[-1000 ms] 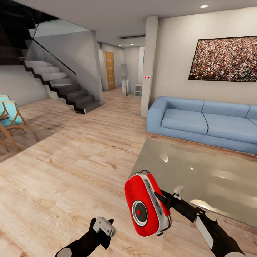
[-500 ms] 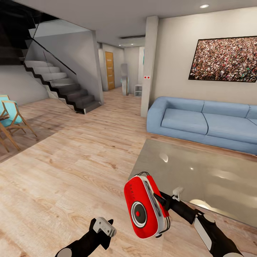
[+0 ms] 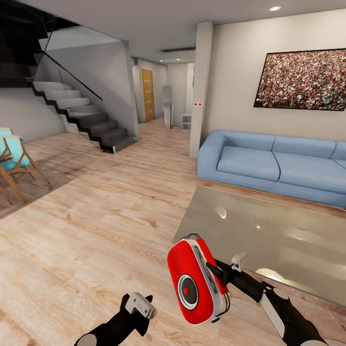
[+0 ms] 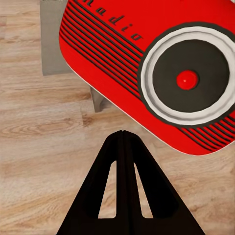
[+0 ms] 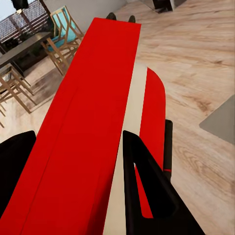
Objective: Turn on the radio receiver that's on the table in the living room.
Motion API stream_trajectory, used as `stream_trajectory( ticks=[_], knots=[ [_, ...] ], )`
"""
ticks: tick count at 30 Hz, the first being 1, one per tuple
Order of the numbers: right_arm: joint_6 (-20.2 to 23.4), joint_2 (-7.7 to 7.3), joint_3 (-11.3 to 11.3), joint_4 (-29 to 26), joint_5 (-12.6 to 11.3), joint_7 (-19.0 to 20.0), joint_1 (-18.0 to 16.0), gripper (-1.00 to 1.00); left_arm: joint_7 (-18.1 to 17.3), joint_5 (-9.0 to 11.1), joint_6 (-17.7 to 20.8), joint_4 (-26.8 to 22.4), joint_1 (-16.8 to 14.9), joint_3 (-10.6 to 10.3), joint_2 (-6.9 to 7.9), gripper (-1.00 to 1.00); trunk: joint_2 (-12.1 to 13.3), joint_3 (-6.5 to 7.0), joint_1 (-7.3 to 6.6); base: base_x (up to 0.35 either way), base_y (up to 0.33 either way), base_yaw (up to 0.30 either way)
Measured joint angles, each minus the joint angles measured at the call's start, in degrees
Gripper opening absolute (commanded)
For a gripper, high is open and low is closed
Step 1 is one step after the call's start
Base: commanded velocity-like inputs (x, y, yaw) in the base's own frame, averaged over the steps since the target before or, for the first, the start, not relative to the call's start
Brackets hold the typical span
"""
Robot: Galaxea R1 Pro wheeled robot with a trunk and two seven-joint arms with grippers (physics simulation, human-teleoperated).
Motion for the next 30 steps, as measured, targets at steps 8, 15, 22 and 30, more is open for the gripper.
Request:
stream_trajectory(
  ticks=[8,15,22,30],
  knots=[
    [-0.07,0.25,0.04,0.01,0.07,-0.08,0.00,-1.00,-0.27,0.15,0.27,-0.77,0.00,-0.05,-1.95,-1.00,0.00,0.00,0.00,0.000,0.000,0.000],
    [-0.08,0.62,0.07,0.03,0.09,-0.09,0.00,-1.00,-0.13,-0.18,0.36,-0.24,0.00,-0.06,-4.50,-1.00,0.00,0.00,0.00,0.000,0.000,0.000],
    [-0.09,1.69,0.14,0.08,0.19,-0.04,0.00,-1.00,1.08,-1.37,0.28,0.11,0.00,-0.07,-5.34,-1.00,0.00,0.00,0.00,0.000,0.000,0.000],
    [-0.08,2.12,0.14,0.09,0.19,0.00,0.00,-1.00,2.55,-1.50,0.27,0.15,-0.07,-0.13,-5.34,-1.00,0.00,0.00,0.00,0.000,0.000,0.000]
  ],
)
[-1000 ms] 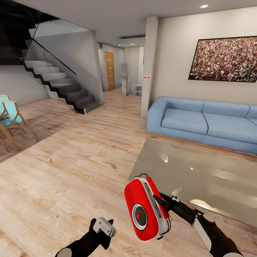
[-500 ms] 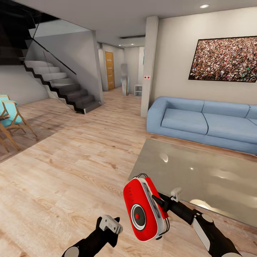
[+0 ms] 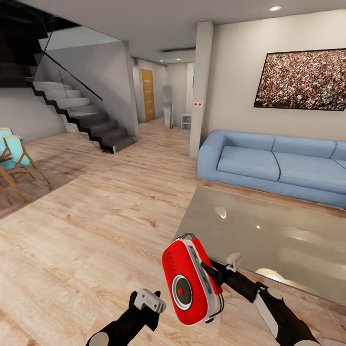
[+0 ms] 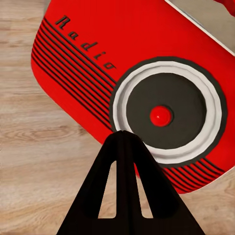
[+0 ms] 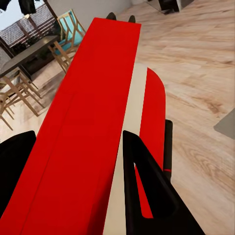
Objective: Turn on the radio receiver that's on the table in the living room.
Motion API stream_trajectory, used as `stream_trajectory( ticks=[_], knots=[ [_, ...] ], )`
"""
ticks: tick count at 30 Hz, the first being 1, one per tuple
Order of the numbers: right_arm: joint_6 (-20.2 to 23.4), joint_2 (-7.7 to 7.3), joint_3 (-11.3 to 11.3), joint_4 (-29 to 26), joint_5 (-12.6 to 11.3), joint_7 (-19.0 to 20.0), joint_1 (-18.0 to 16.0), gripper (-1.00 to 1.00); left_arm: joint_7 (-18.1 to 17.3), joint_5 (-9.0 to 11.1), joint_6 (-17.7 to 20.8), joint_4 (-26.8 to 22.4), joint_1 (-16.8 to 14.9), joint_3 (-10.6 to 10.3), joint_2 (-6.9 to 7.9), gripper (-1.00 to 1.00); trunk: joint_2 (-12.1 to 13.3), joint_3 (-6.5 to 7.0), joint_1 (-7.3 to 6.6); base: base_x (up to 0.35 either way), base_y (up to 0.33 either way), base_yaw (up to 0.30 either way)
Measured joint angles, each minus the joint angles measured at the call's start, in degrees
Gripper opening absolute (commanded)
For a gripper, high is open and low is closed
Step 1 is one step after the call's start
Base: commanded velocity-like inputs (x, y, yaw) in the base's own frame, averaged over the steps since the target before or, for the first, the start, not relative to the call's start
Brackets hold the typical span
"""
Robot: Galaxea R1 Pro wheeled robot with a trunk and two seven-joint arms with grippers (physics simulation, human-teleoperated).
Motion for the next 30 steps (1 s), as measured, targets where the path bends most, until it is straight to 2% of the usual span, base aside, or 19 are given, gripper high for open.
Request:
stream_trajectory(
  ticks=[18,21,24,30],
  knots=[
    [0.08,1.12,0.18,0.27,0.03,0.27,0.00,-1.00,-0.21,0.25,0.00,2.06,-0.66,-0.17,0.00,-1.00,0.00,0.00,0.00,0.000,0.000,0.000],
    [-0.06,1.22,2.31,0.34,0.18,0.25,0.01,-1.00,-0.22,0.09,0.00,3.81,-1.63,-0.18,0.00,-1.00,0.00,0.00,0.00,0.000,0.000,0.000],
    [-0.02,1.22,3.52,0.35,0.03,0.19,0.00,-1.00,-0.24,0.08,-0.03,4.31,-1.97,-0.18,0.00,-1.00,0.00,0.00,0.00,0.000,0.000,0.000],
    [0.00,1.32,3.84,0.35,-0.01,0.18,0.00,-1.00,-0.24,0.08,0.00,4.14,-2.12,-0.18,0.00,-1.00,0.00,0.00,0.00,0.000,0.000,0.000]
  ],
)
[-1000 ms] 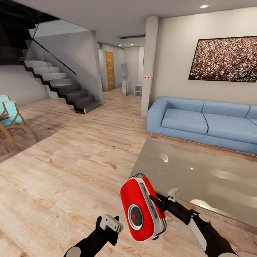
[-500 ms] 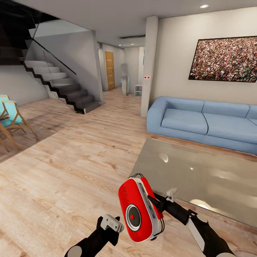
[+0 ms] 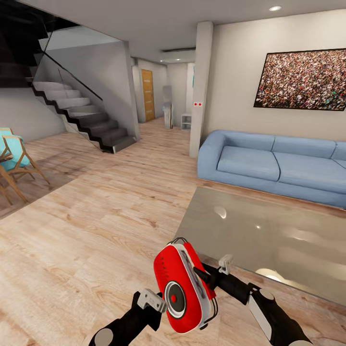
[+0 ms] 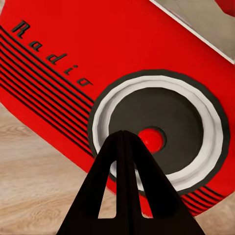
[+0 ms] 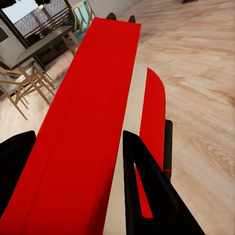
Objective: Turn on the radio receiver that's on the table in the living room.
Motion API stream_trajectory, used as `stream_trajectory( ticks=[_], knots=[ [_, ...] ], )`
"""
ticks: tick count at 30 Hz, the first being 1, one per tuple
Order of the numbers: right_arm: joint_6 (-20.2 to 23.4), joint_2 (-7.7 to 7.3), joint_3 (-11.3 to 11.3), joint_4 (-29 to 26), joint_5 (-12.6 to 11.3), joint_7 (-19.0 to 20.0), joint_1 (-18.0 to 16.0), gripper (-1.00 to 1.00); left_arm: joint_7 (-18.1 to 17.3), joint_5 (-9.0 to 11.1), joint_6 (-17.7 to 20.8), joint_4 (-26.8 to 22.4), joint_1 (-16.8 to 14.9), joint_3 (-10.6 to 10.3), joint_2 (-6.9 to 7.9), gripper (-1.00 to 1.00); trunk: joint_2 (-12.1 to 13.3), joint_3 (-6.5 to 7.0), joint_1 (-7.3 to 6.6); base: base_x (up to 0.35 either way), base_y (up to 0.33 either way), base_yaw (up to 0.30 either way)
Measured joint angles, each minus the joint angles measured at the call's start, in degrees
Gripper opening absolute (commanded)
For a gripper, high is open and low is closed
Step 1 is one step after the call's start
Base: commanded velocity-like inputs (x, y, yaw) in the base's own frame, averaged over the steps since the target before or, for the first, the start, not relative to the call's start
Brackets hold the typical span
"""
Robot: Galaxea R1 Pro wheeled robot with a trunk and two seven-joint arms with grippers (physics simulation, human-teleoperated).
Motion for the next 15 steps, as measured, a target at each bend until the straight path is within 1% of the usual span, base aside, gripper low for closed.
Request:
stream_trajectory(
  ticks=[15],
  knots=[
    [0.00,0.80,0.23,0.05,0.00,0.00,0.00,-1.00,0.17,-0.14,-0.07,1.70,-0.11,-0.08,0.00,-1.00,0.00,0.00,0.00,0.000,0.000,0.000]
  ],
)
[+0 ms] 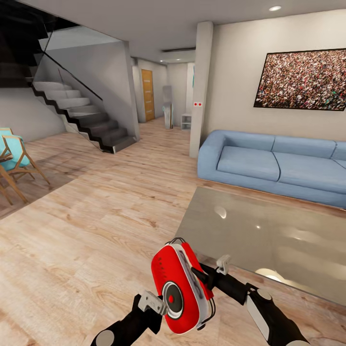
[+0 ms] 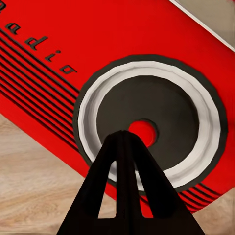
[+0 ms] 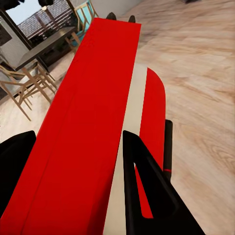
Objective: Turn on the radio receiver that's on the table in the living room.
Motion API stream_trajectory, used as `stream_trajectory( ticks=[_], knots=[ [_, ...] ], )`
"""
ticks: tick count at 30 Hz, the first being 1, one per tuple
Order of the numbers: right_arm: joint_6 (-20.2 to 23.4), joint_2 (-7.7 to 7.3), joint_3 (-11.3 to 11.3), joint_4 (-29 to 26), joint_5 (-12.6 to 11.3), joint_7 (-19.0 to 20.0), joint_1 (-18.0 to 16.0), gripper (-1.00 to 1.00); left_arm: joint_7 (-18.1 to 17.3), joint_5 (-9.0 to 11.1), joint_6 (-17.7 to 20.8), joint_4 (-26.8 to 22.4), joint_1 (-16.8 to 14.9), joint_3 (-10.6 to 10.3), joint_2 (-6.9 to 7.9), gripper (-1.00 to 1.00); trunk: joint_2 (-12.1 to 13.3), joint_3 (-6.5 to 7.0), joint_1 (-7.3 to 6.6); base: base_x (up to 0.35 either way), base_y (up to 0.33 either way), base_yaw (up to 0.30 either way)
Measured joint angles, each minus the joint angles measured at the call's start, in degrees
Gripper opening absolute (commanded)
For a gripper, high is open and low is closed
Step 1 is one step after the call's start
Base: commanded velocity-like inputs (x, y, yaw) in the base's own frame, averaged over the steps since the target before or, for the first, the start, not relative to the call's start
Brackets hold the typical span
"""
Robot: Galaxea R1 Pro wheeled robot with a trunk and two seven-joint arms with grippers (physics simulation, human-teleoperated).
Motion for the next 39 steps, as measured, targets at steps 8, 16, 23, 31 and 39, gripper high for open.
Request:
stream_trajectory(
  ticks=[8,16,23,31,39],
  knots=[
    [0.00,0.32,0.05,-0.01,0.00,0.25,0.01,-1.00,0.01,-0.56,-0.08,2.59,-1.73,-0.01,0.00,-1.00,0.00,0.00,0.00,0.000,0.000,0.000],
    [0.01,0.58,0.04,0.04,-0.01,0.26,0.00,-1.00,0.01,-1.27,-0.07,2.86,-2.00,0.00,0.00,-1.00,0.00,0.00,0.00,0.000,0.000,0.000],
    [0.00,0.88,0.06,0.03,0.00,0.27,0.00,-1.00,0.08,-1.34,-0.02,2.87,-2.39,-0.01,0.00,-1.00,0.00,0.00,0.00,0.000,0.000,0.000],
    [0.03,1.46,0.12,0.04,0.08,0.42,0.01,-1.00,0.18,-1.43,-0.02,2.87,-2.53,-0.01,0.00,-1.00,0.00,0.00,0.00,0.000,0.000,0.000],
    [0.06,1.47,0.13,0.05,0.07,0.69,0.00,-1.00,0.18,-1.44,-0.02,3.02,-2.62,0.00,0.00,-1.00,0.00,0.00,0.00,0.000,0.000,0.000]
  ],
)
